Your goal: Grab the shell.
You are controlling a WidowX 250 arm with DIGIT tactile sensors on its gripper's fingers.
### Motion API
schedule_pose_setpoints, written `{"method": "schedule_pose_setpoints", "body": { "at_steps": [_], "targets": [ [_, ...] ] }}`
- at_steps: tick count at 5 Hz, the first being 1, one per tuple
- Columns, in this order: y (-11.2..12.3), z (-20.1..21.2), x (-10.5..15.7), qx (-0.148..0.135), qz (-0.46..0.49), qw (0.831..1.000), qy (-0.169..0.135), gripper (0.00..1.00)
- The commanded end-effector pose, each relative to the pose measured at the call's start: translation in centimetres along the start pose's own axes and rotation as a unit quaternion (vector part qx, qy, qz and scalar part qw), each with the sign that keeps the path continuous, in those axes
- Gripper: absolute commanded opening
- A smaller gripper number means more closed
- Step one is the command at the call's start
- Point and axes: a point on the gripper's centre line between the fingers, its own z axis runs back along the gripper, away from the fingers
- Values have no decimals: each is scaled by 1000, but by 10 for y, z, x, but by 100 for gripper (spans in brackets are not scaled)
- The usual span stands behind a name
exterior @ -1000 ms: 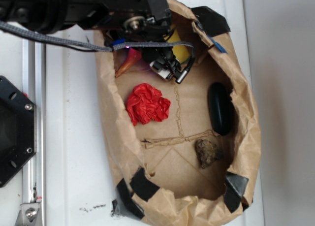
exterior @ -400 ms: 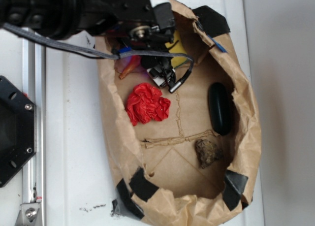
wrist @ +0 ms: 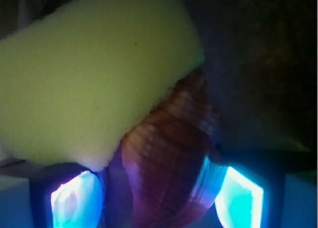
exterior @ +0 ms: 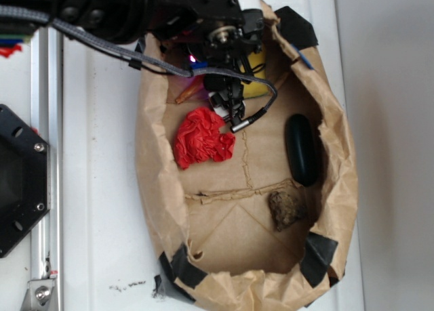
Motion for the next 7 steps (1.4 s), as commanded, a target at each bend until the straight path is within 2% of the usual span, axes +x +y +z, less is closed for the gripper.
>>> {"method": "schedule_pose_setpoints", "body": {
  "at_steps": [1,3,4,6,7],
  "targets": [
    [13,7,2,-1,6,1000,-16,0],
    [12,16,-1,0,10,1000,-5,0],
    [6,36,-8,-17,7,1000,-3,0],
    [-27,99,-17,-70,5,997,17,0],
    [-43,111,-21,-79,-35,996,22,0]
  ]
}}
